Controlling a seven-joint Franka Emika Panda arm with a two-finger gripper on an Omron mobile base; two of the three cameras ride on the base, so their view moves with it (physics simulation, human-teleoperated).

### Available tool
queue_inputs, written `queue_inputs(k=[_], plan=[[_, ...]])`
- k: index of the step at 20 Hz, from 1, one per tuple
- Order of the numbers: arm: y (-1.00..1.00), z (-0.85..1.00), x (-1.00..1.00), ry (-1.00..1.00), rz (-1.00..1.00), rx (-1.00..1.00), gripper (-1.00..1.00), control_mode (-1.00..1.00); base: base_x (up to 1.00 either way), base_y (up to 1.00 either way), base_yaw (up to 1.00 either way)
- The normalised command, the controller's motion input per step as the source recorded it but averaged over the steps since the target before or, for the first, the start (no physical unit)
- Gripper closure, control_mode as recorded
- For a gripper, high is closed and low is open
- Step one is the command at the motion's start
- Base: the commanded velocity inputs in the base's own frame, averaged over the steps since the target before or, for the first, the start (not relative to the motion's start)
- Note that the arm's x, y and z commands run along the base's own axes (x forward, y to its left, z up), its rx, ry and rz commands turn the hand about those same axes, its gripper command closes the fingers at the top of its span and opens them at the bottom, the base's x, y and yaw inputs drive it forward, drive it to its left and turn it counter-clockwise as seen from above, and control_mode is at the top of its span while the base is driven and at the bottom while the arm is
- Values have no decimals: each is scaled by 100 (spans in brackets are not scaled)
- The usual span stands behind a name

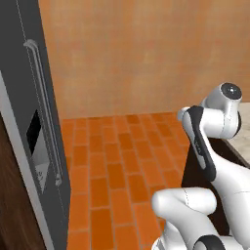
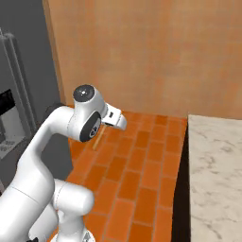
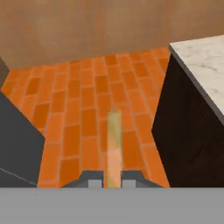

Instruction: Take a straw from the drawer in front and place it inside the glass cup on the dining counter.

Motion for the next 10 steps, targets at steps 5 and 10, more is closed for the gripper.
queue_inputs(k=[5,10], plan=[[0,0,0,0,0,0,100,100,100,10,-39],[0,0,0,0,0,0,100,100,100,19,-39]])
